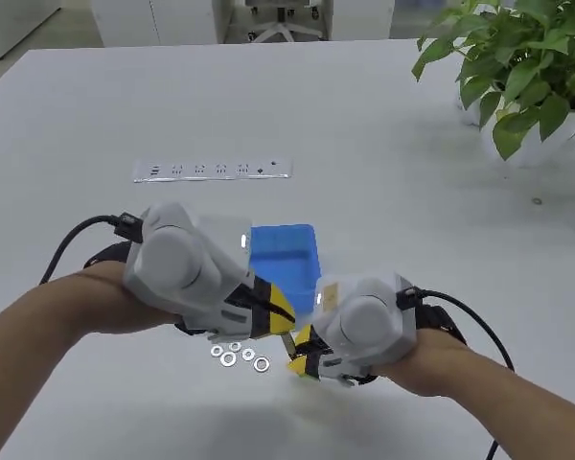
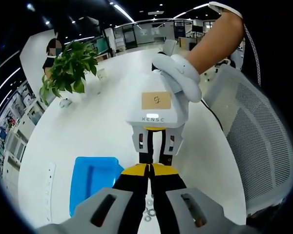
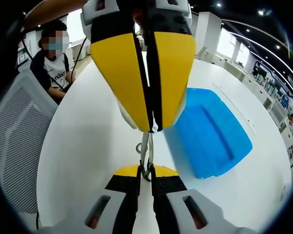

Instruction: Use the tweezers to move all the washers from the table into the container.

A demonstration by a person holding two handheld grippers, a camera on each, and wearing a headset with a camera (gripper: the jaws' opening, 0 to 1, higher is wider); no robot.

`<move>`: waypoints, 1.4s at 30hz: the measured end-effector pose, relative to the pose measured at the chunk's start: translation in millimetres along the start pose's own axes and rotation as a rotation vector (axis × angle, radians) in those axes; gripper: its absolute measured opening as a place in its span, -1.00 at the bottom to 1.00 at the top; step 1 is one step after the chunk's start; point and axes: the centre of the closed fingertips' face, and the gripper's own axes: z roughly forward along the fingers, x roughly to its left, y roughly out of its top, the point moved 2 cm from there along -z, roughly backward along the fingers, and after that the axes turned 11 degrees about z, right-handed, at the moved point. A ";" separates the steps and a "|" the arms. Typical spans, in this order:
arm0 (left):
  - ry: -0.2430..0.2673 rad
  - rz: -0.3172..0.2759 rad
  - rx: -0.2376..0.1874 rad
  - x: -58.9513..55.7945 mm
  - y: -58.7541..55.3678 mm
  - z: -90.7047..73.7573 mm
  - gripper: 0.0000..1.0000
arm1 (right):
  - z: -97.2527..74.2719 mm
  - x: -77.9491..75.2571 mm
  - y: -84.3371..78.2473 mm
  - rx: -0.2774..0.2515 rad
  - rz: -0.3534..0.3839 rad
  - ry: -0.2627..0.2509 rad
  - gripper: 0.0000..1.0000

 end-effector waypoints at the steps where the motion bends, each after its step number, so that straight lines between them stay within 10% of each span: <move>1: -0.002 -0.001 0.002 -0.4 -0.1 -0.1 -0.89 | 0.0 0.1 -0.1 0.002 0.000 0.000 -0.81; 42: 0.026 0.050 -0.022 28.4 31.8 -44.8 -0.90 | -39.1 -18.8 49.0 -0.034 -0.022 -0.074 -0.81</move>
